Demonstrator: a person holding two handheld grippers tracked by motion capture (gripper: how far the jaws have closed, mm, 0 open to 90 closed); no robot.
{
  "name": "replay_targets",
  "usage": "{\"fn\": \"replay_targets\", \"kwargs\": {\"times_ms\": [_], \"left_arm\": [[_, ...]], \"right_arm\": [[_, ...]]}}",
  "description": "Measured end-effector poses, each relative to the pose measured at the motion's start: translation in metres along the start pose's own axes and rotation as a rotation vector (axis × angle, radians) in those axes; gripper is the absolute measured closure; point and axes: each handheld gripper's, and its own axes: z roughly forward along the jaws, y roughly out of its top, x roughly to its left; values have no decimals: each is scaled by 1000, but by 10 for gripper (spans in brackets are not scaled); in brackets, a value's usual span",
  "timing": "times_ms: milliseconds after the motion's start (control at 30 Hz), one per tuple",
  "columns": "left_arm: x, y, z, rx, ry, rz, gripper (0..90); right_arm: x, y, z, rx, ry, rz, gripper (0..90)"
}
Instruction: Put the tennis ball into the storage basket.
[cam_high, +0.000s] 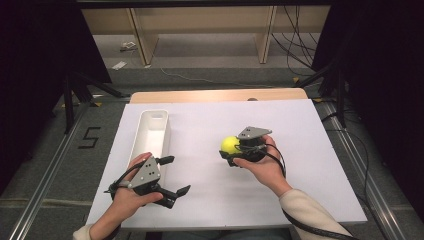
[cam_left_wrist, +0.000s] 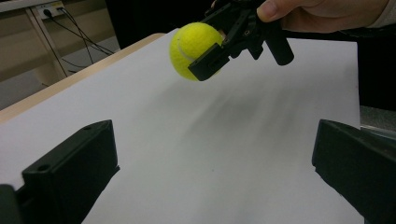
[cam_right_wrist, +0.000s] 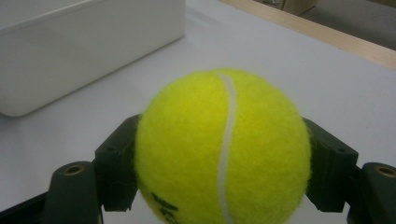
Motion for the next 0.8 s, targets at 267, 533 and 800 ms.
{"fn": "replay_targets", "kwargs": {"times_ms": [267,533,800], "left_arm": [[0,0,0,1,-1,0,0],[0,0,0,1,-2,1,0],[0,0,0,2,-3,-1,0]], "right_arm": [[1,1,2,0,1,-4,267],[2,3,4,-1,0,-3,267],[4,4,7,-3,6,-3,267]]}}
